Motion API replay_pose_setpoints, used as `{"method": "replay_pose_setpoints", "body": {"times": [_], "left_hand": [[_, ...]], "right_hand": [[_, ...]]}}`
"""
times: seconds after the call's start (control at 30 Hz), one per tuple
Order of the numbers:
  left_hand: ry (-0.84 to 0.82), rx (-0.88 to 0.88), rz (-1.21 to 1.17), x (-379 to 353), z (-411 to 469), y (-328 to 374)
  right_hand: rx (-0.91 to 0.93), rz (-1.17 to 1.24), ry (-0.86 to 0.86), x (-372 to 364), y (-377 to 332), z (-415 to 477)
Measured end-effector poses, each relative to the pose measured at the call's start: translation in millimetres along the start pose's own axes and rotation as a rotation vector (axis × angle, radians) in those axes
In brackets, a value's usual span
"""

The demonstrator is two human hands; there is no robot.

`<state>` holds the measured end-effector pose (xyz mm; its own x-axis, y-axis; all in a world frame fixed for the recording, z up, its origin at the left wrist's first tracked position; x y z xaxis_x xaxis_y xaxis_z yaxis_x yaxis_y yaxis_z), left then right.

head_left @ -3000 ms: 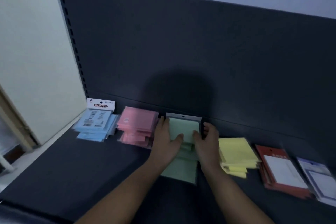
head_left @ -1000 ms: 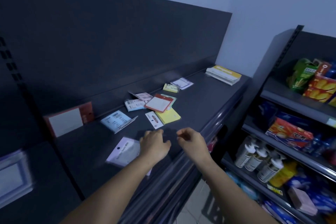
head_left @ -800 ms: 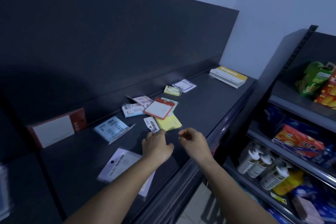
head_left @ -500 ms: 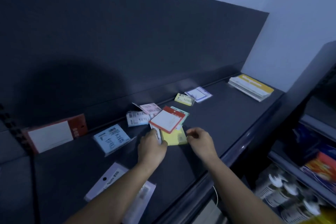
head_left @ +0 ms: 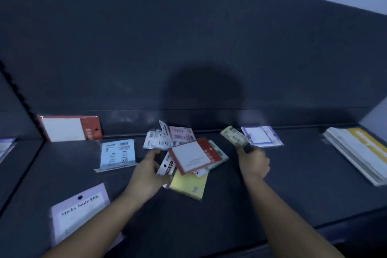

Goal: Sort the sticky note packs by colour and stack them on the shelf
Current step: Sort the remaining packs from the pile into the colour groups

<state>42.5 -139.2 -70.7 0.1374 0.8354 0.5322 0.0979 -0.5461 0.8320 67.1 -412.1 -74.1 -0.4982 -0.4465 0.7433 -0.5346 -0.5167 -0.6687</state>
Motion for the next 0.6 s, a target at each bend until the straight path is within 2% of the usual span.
{"method": "replay_pose_setpoints", "body": {"times": [0.13, 0.27, 0.43, 0.53, 0.6], "left_hand": [[0.017, 0.152, 0.062, -3, -1, 4], [0.001, 0.21, 0.054, -5, -3, 14], [0.047, 0.299, -0.312, 1, -7, 20], [0.052, 0.342, -0.637, 5, -13, 15], [0.077, 0.306, -0.754, 9, -18, 13]], "right_hand": [[0.065, 0.007, 0.026, -10, -2, 17], [0.067, 0.158, 0.102, -16, 0, 22], [-0.018, 0.657, 0.064, -12, -7, 13], [0.002, 0.833, 0.066, -8, -12, -5], [0.029, 0.926, 0.062, -4, -20, -18]]}}
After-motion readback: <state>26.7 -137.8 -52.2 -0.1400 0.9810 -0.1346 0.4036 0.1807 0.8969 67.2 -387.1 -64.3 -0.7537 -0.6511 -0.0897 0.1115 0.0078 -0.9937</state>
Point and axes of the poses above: each hand's wrist, its own z-axis towards the middle knuckle, its own x-axis out of the back of the hand, y = z × x, the point moved 2 cm from there along z, towards the middle knuckle, and after that the axes turned 4 degrees about z, right-handed, at the moved point
